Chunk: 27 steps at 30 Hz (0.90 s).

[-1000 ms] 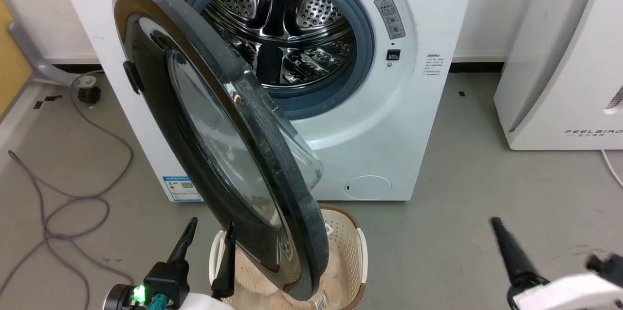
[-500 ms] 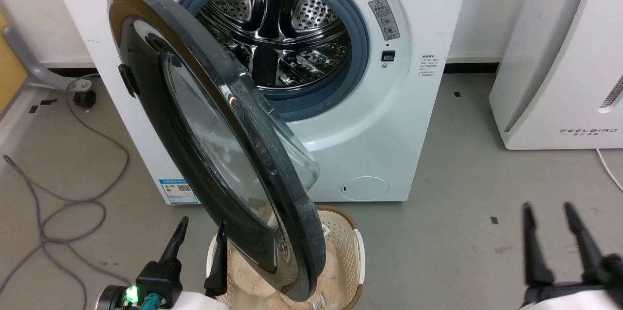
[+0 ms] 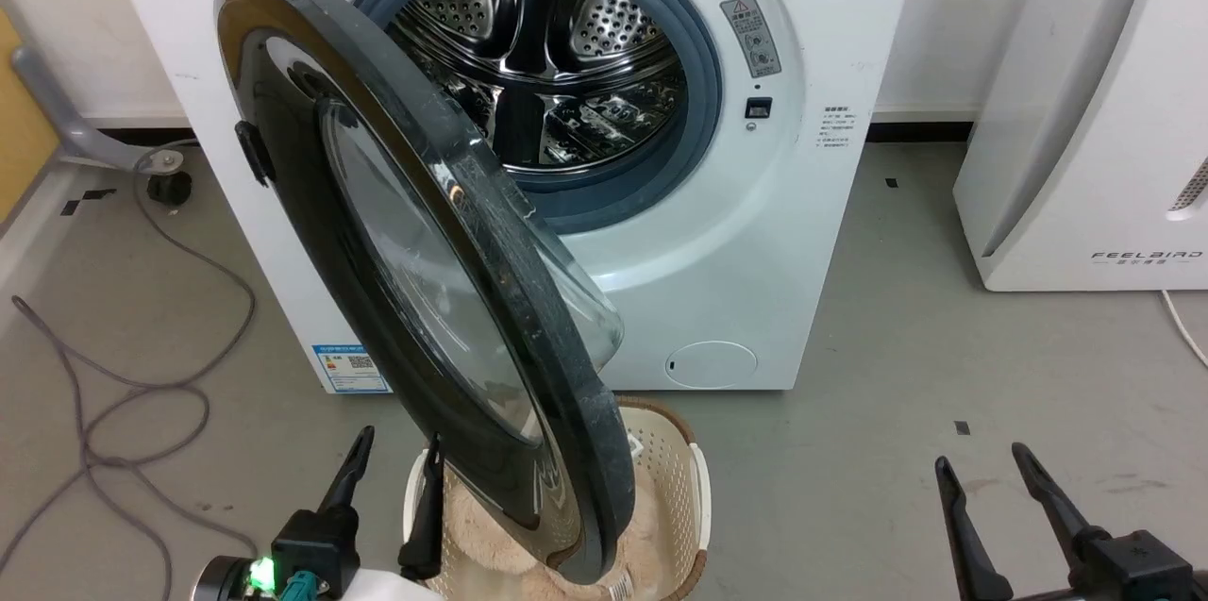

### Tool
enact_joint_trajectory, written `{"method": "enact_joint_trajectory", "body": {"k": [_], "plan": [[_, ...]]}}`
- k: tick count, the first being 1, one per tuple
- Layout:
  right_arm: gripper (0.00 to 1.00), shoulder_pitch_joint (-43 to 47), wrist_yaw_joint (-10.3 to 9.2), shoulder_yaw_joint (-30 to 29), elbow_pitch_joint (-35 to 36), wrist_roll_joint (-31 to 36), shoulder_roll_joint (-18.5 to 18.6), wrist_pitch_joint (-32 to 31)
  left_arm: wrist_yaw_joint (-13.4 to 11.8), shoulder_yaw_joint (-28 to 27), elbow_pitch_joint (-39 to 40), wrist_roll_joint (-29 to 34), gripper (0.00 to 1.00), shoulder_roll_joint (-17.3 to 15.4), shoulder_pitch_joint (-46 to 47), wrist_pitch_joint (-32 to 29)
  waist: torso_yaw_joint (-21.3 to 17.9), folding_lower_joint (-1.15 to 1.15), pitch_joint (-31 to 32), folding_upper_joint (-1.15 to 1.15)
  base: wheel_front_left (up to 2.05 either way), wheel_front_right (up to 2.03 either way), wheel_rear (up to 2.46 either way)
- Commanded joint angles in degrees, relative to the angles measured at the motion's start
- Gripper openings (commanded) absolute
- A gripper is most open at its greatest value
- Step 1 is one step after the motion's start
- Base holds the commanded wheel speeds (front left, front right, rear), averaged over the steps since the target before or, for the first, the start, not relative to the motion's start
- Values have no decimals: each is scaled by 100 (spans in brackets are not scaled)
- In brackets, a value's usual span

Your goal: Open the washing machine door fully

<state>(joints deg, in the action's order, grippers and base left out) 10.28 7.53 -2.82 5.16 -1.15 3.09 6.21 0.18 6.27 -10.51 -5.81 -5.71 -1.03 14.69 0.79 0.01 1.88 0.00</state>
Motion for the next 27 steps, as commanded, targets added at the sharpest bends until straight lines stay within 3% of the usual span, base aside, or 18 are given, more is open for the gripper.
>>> {"method": "enact_joint_trajectory", "body": {"k": [1,13,27], "plan": [[100,20,-4,5,-48,-51,-21,40,24,4,-4,-11,0,-23,18,30,0,-1,-5,0,0,0,0],[100,-63,-4,-38,-225,-146,-21,98,-2,22,450,-37,0,-46,40,30,19,-1,-30,0,0,0,0],[100,-56,-4,-103,-389,-270,-21,179,-101,-8,2429,113,0,-158,471,30,63,-1,-6,0,0,0,0]]}}
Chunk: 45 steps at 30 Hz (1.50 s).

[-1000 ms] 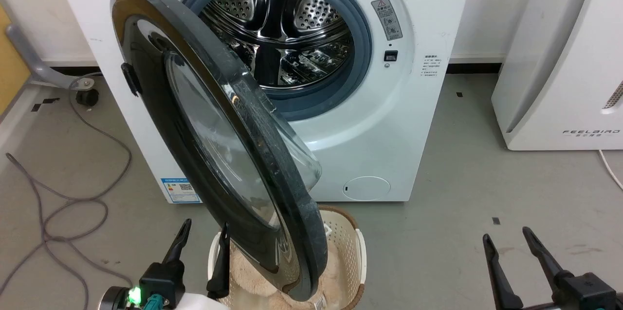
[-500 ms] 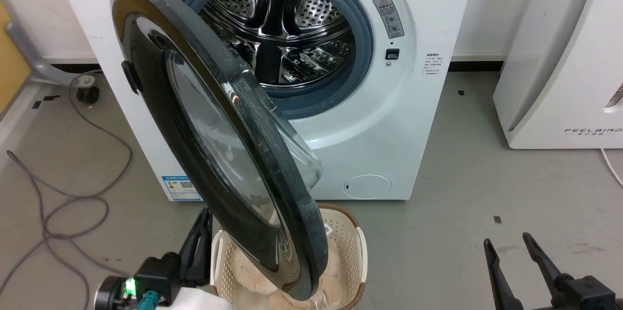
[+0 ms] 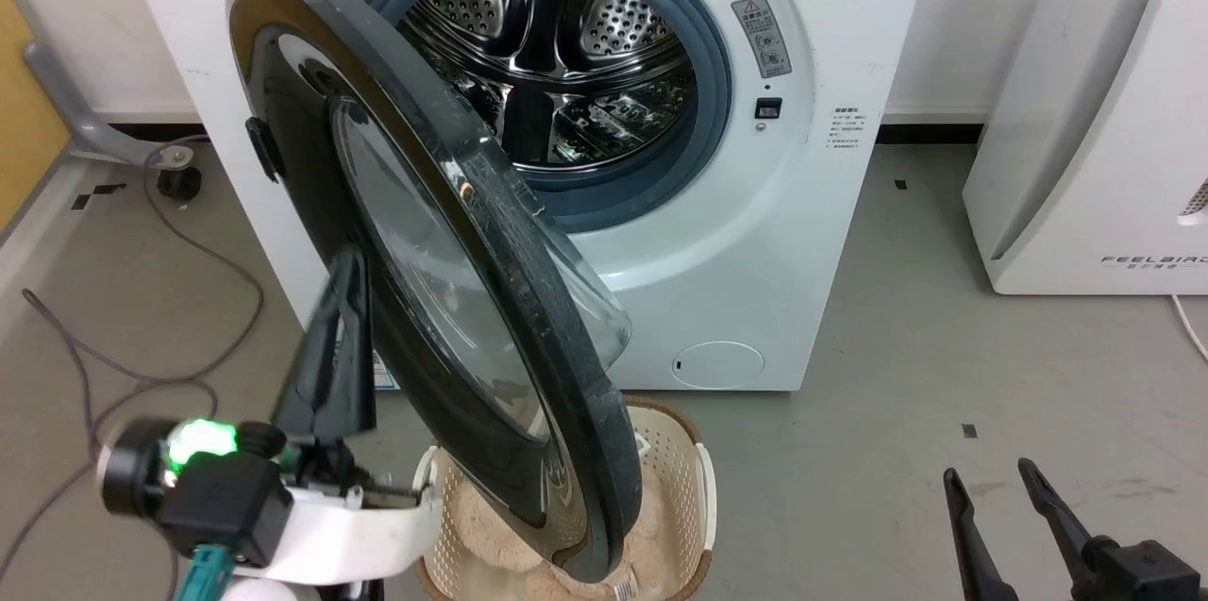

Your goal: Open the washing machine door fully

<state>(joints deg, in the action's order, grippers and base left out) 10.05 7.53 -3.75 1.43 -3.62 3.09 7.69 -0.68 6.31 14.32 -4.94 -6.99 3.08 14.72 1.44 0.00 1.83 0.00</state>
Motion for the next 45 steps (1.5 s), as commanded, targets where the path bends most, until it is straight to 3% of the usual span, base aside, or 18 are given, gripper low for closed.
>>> {"method": "enact_joint_trajectory", "body": {"k": [1,8,14,20,34,38,45], "plan": [[100,-33,-4,-15,-25,-29,-21,35,-22,4,102,48,0,-27,119,28,0,0,-3,0,0,0,0],[100,-65,-4,-44,-86,-87,-21,51,-63,214,892,50,0,111,654,28,-4,0,-36,0,0,0,0],[100,-105,-4,-40,-165,-123,-21,57,115,899,1055,-34,0,255,1091,-123,-16,0,-26,0,0,0,0],[100,-88,-4,-62,-236,-184,-21,81,394,1820,911,-106,0,317,1102,-518,-42,0,-11,0,0,0,0],[100,-61,-4,-57,-252,-145,-21,39,640,3177,5,-571,0,202,123,-1693,-36,0,-29,0,0,0,0],[100,-80,-4,-11,-252,-163,-21,8,540,3222,-568,-581,0,209,17,-1730,-73,0,-43,0,0,0,0],[100,-62,-4,-26,-243,-169,-21,-40,79,2850,-1444,-575,0,298,318,-1390,-87,0,-85,0,0,0,0]]}}
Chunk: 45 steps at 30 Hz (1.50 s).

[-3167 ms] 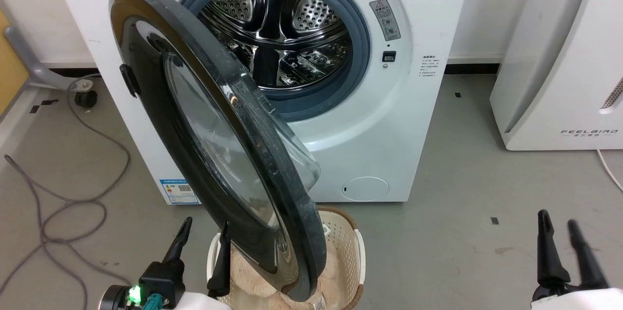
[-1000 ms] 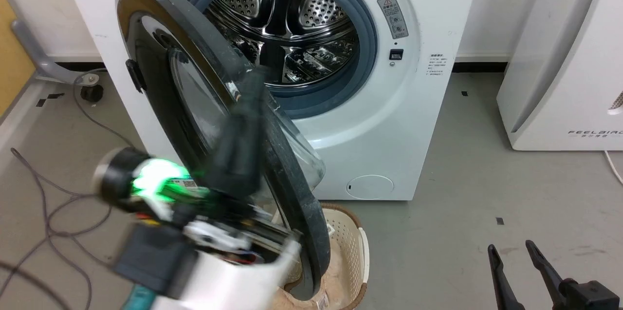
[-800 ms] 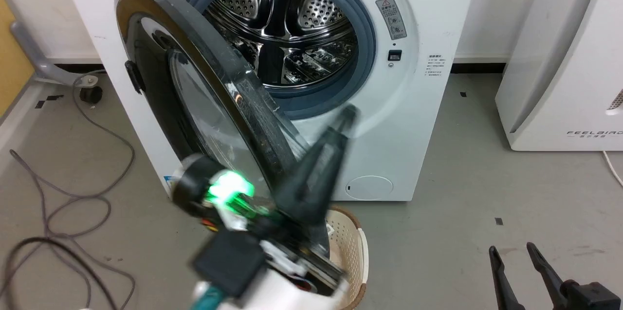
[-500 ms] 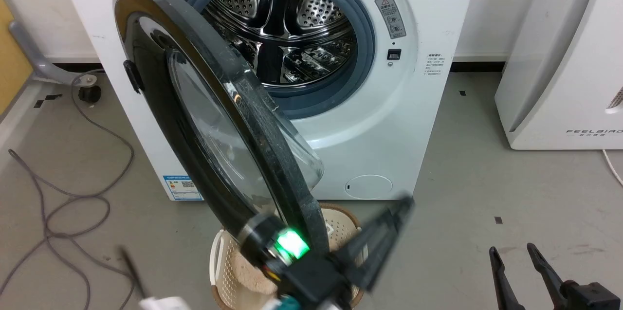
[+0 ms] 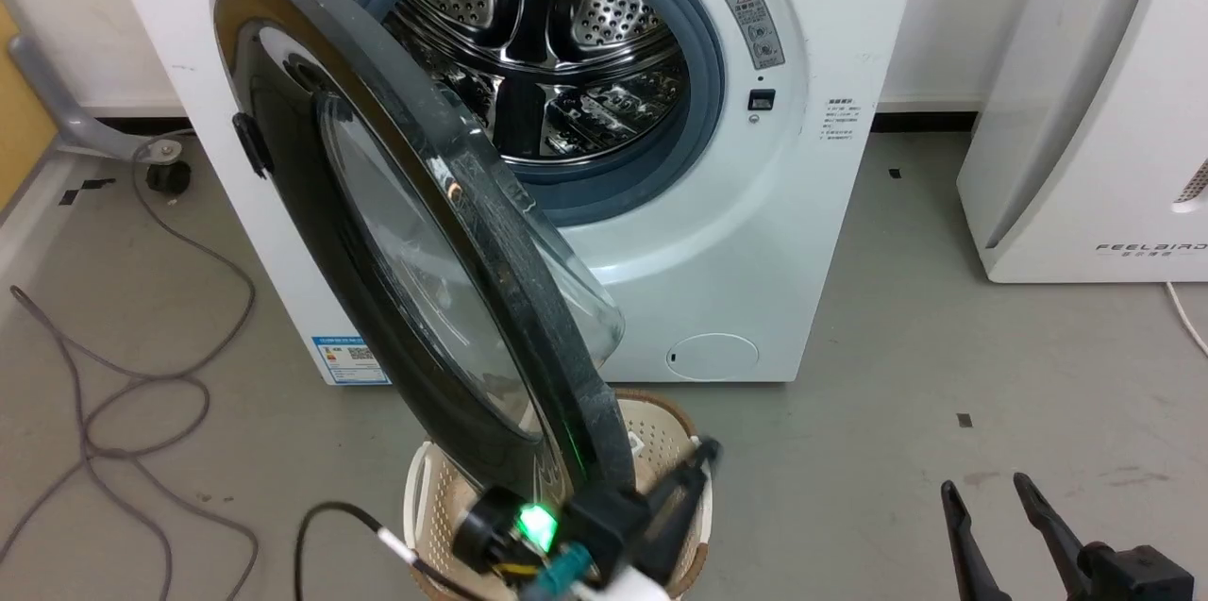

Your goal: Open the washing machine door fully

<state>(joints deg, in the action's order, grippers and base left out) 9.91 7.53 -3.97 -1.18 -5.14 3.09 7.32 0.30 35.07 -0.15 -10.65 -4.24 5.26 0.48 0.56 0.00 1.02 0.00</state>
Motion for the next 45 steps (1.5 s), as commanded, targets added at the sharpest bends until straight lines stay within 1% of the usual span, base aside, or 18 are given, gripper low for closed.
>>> {"method": "enact_joint_trajectory", "body": {"k": [1,4,7,8,19,22,25,34,41,45], "plan": [[100,-49,-4,-4,20,-20,-21,-8,-73,-76,-106,-22,0,35,169,91,0,0,-13,0,0,0,0],[100,-54,-4,4,23,-25,-21,-20,-204,-159,-361,-73,0,70,365,248,0,0,-30,0,0,0,0],[100,-61,-4,15,23,-27,-21,-36,-281,-164,-526,-129,0,92,502,352,-6,0,-39,0,0,0,0],[100,-58,-4,23,20,-36,-21,-53,-349,-148,-641,-167,0,103,572,414,-7,0,-41,0,0,0,0],[100,-14,-4,71,1,-103,-21,-88,-594,-249,-761,-289,0,55,406,456,0,0,7,0,0,0,0],[100,25,-4,61,9,-118,-22,-106,-707,-317,-582,-319,0,-51,234,397,29,0,24,0,0,0,0],[100,43,-4,61,4,-124,-22,-114,-755,-330,-453,-326,0,-114,136,334,42,0,35,0,0,0,0],[100,118,-4,51,-12,-142,-22,-175,-1108,-490,217,-392,0,-372,-484,124,145,0,106,0,0,0,0],[100,160,-4,21,6,-126,-22,-234,-1360,-547,793,-402,0,-567,-1009,-54,373,0,129,0,0,0,0],[100,167,-4,-19,31,-121,-22,-237,-1501,-621,997,-457,0,-592,-1221,-83,587,0,99,0,0,0,0]]}}
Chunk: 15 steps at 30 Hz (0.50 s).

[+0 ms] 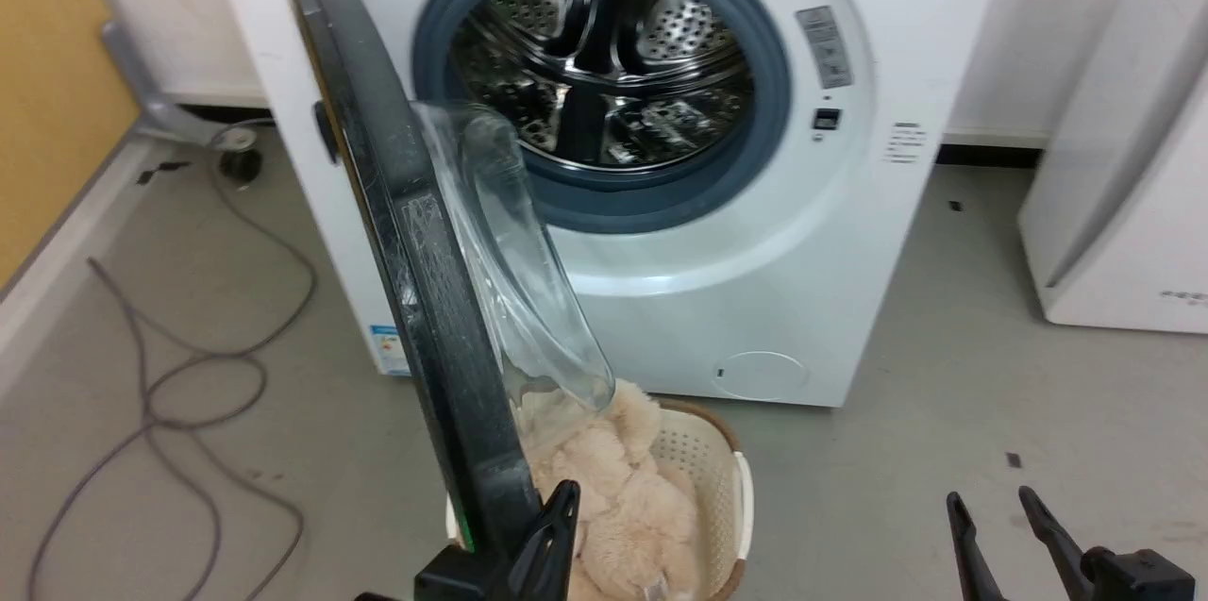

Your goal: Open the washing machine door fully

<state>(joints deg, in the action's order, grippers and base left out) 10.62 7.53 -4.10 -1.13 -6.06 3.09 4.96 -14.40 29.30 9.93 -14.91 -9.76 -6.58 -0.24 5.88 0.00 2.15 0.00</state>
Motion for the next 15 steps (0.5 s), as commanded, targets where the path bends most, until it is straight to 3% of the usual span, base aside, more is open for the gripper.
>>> {"method": "enact_joint_trajectory", "body": {"k": [1,15], "plan": [[100,97,-4,-14,31,-32,-22,0,-69,-69,24,-33,0,-45,-71,-5,113,0,-24,0,0,0,0],[100,78,-4,-133,201,12,-22,-20,-649,-854,381,-68,0,-351,-453,285,875,0,-143,0,0,0,0]]}}
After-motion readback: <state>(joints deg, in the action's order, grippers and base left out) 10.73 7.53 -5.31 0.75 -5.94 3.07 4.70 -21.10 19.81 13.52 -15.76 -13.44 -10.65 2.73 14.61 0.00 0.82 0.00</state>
